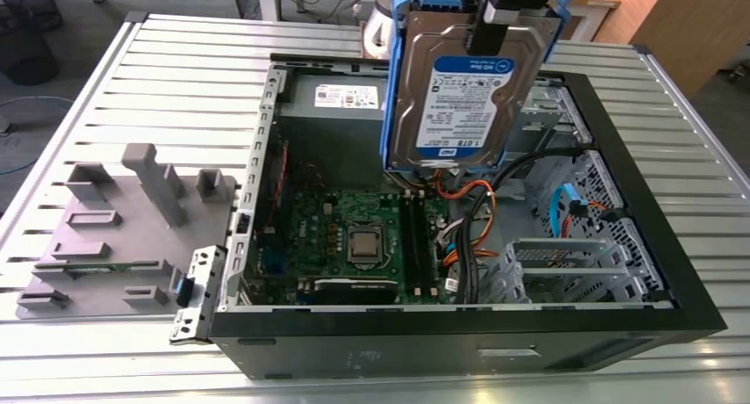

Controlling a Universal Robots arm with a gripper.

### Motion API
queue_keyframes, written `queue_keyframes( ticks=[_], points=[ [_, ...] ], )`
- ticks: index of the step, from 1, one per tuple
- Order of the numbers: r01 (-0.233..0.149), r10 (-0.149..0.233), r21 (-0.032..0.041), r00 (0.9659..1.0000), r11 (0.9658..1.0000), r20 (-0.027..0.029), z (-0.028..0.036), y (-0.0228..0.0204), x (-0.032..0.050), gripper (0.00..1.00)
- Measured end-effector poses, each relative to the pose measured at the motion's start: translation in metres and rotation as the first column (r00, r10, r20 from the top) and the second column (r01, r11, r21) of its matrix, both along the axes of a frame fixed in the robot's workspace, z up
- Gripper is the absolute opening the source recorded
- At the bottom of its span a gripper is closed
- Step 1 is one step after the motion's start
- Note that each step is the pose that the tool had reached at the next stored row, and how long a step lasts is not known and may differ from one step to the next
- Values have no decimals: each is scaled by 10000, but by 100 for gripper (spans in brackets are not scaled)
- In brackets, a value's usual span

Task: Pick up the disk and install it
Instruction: 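Pick up the disk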

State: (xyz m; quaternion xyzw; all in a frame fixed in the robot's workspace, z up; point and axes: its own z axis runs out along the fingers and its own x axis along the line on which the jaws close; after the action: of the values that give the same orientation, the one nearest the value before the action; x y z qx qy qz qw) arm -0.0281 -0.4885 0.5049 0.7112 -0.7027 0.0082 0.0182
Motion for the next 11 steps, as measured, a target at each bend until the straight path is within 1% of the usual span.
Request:
queue_keyframes(
  ticks=[8, 11],
  points=[
    [0, 0, -48, 10000, 10000, 0, 0, -89, 0, 35],
    [0, 0, -79, 10000, 10000, 0, 1, -134, 0, 35]
  ],
)
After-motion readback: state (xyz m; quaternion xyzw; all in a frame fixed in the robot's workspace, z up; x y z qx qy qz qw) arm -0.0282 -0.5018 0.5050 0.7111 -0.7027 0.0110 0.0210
